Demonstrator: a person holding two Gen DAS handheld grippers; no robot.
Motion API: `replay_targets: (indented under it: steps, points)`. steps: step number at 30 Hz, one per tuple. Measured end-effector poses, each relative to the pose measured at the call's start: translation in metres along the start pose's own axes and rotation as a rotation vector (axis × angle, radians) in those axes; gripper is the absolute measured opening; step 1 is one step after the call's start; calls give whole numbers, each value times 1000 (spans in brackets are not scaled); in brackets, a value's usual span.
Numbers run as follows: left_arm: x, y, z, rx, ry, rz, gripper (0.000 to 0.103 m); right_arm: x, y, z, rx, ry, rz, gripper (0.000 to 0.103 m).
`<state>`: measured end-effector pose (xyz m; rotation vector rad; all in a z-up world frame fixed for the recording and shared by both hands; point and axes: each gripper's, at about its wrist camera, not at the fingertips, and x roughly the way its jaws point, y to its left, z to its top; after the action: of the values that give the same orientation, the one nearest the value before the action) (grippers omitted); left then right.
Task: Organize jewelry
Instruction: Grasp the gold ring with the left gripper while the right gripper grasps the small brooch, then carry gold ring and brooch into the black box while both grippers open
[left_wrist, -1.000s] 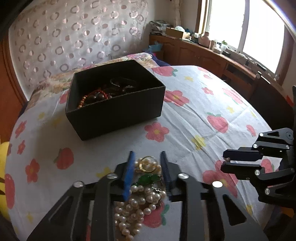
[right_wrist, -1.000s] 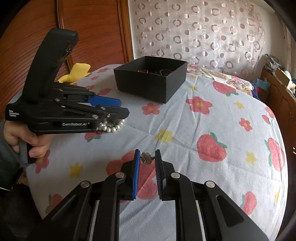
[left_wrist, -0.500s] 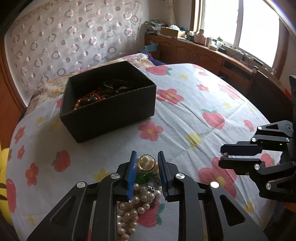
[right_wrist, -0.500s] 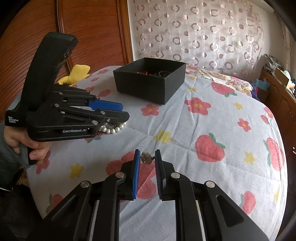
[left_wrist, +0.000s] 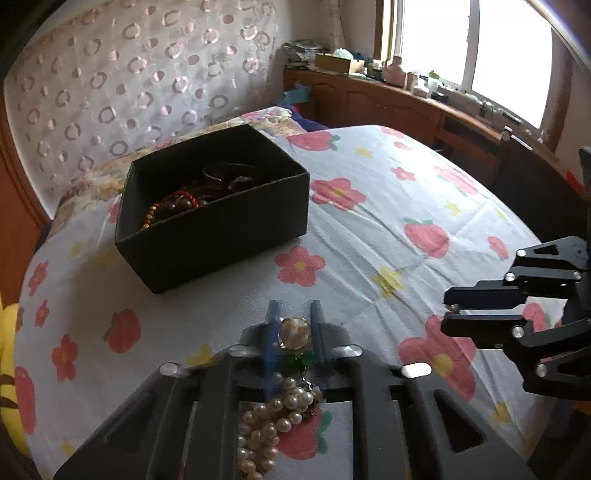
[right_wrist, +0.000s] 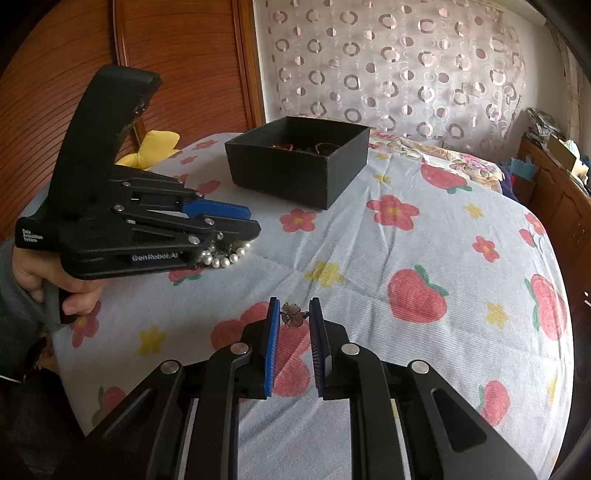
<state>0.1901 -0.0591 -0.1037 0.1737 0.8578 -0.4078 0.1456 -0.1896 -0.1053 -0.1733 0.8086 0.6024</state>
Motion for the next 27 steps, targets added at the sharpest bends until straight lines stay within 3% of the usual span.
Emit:
replay_targets:
  steps: [14,16,17,18,27]
  points:
    - [-8,21,7,-70,-20,-5,0,0,0,-1,-2,-1,-1,18]
    - [-5,18,12,-66,-20,-12,16,-1,-1,0,-1,-4,-1,18]
    - [-2,17,16,-62,-21,-14,33,-2,-1,0,1,-6,-1,18]
    - [2,16,19,-58,-23,-19,38,-2,-1,1,3,-8,-2,18]
    - [37,-1,33,19,46,2,37,-8,-13,0,24,-25,-15,18]
